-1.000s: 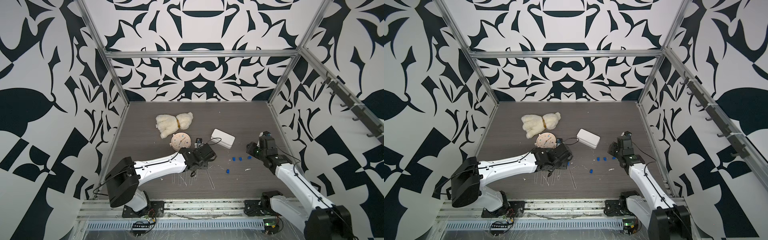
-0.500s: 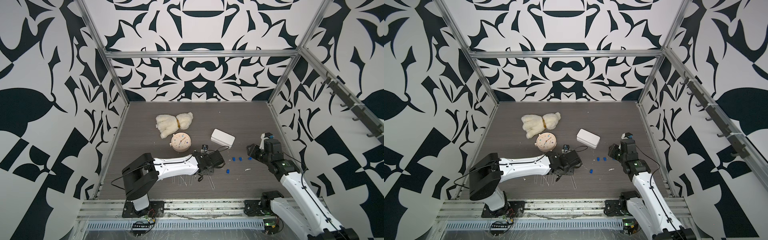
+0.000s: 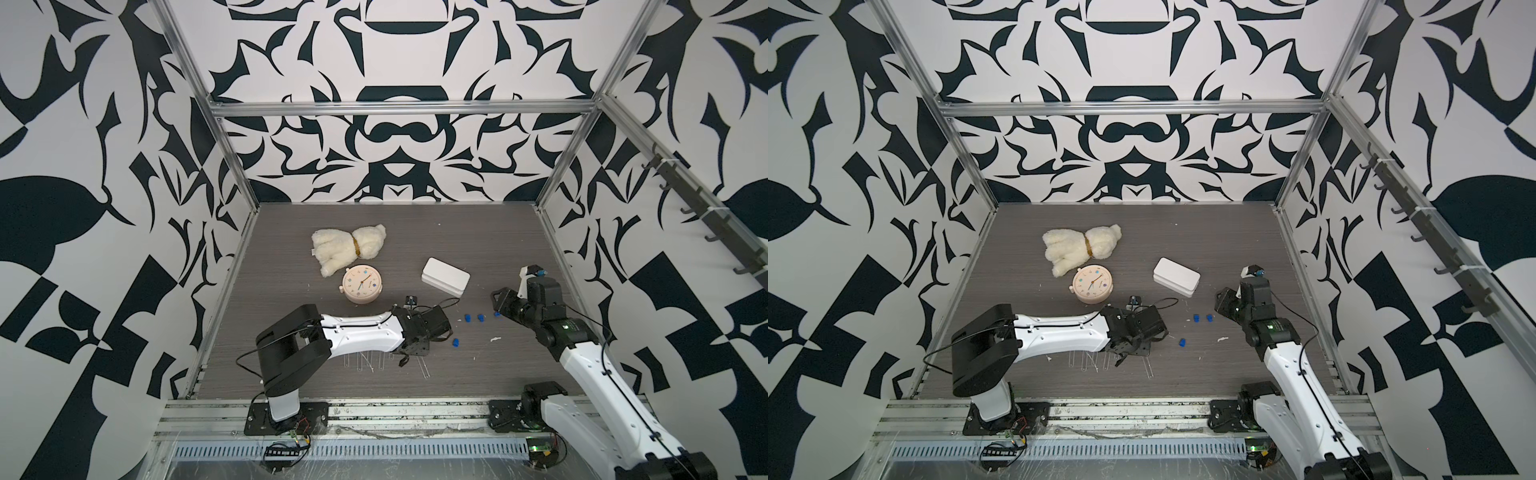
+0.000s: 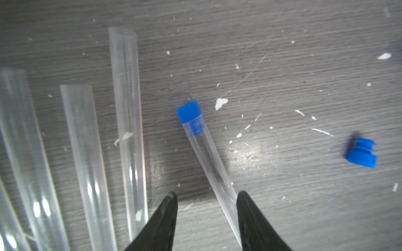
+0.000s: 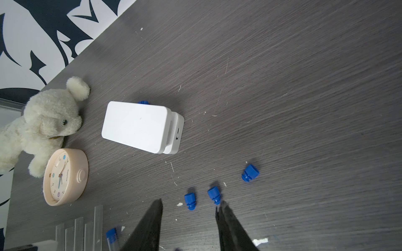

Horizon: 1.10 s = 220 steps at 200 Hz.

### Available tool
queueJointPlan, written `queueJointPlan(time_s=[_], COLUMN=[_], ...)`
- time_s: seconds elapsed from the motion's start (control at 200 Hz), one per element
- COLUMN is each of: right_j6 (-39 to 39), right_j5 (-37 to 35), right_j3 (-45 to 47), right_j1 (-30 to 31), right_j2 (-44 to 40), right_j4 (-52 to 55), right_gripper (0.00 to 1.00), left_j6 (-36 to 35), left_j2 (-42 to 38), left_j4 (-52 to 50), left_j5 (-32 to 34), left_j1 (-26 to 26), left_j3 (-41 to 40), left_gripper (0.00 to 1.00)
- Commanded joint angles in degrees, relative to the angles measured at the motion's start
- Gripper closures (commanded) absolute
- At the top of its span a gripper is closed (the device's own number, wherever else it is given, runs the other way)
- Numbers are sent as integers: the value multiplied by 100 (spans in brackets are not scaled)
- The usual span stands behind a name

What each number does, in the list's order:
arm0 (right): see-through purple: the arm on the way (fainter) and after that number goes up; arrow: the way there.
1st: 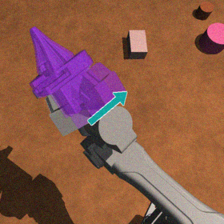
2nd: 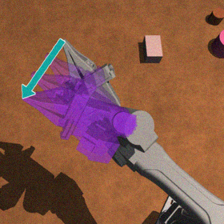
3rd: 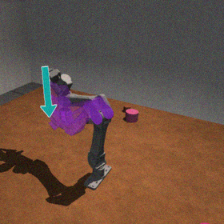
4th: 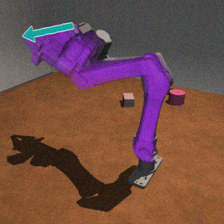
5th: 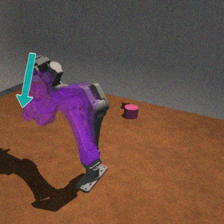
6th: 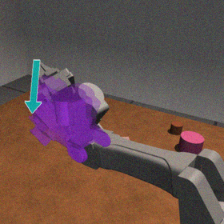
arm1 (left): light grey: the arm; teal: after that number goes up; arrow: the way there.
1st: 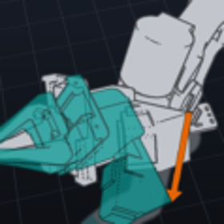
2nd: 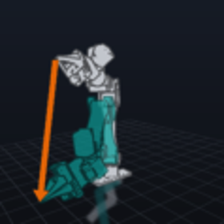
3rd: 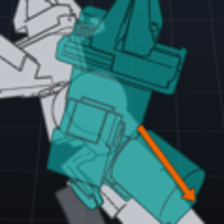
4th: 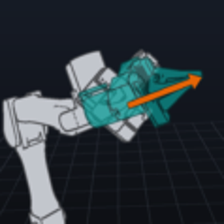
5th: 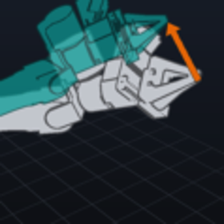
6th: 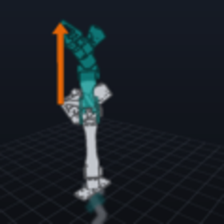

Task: Remove stoppers from test tubes
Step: Adjust the test tube at the center of the board.

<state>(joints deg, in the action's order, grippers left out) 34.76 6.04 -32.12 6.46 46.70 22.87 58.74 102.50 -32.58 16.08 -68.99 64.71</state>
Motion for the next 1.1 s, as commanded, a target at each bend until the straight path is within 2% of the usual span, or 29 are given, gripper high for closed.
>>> queueJointPlan(time_s=[0.0,0.34,0.84,0.965,1.095], right_j6=[57,66,127,145,147], right_j5=[0,-26,-13,-5,-8], right_j3=[-49,-25,74,83,81], right_j1=[-13,-13,-13,-13,-13], right_j2=[16,121,94,76,68], right_j4=[-186,-281,-345,-349,-362], right_gripper=[57,57,57,57,57], left_j6=[46,-47,-290,-352,-408], left_j2=[97,429,320,315,424], left_j4=[27,124,-174,-263,-449], left_j5=[-146,-436,-526,-544,-566], left_j1=[-21,-20,-14,-1,13], left_j3=[112,145,103,108,212], left_gripper=[51,56,82,82,73])
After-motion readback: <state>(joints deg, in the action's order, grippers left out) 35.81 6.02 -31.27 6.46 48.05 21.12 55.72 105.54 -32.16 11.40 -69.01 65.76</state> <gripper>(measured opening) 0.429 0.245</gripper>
